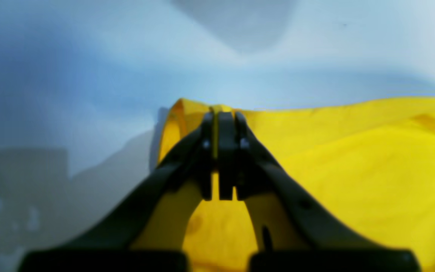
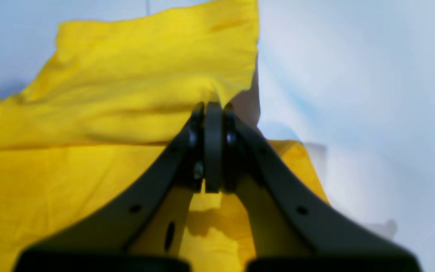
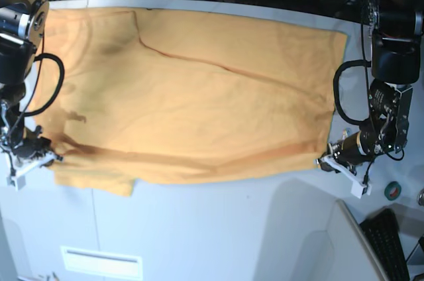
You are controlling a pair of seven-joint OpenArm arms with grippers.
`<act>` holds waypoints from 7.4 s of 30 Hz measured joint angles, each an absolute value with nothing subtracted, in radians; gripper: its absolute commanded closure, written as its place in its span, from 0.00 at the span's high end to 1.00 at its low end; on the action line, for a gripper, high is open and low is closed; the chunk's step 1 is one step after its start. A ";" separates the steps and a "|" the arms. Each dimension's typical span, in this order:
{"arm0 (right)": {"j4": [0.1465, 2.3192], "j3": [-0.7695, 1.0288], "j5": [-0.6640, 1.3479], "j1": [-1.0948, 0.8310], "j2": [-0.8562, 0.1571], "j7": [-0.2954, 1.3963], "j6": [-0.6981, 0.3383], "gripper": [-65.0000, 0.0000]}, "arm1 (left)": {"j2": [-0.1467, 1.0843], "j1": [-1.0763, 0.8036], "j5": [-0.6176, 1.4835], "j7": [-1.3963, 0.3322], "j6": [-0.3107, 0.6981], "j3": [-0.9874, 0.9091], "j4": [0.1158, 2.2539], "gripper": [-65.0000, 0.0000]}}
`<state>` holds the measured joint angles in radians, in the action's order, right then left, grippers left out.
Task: Layout the t-shirt on the table in an organized manner, then fold the t-shirt properly
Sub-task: 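Fold the held edge over toward the collar with both grippers, then hold the folded edge down with both grippers to align it, then open both grippers and raise them off the folded shirt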
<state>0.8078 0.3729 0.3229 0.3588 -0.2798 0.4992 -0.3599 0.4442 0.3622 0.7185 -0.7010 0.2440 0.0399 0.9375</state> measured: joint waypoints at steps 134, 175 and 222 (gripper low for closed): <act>1.367 0.569 0.337 -0.067 -0.232 0.947 -0.367 0.00 | 0.449 -0.117 0.711 -0.820 0.252 -0.255 1.365 0.00; 1.369 0.570 0.333 -0.107 -0.231 0.953 -0.364 0.51 | 0.463 -0.107 0.708 -0.819 0.241 -0.262 1.367 0.79; 0.955 0.488 0.319 0.316 -0.279 0.866 -0.359 0.85 | 0.332 -0.390 0.700 -0.816 0.659 -0.803 1.468 0.00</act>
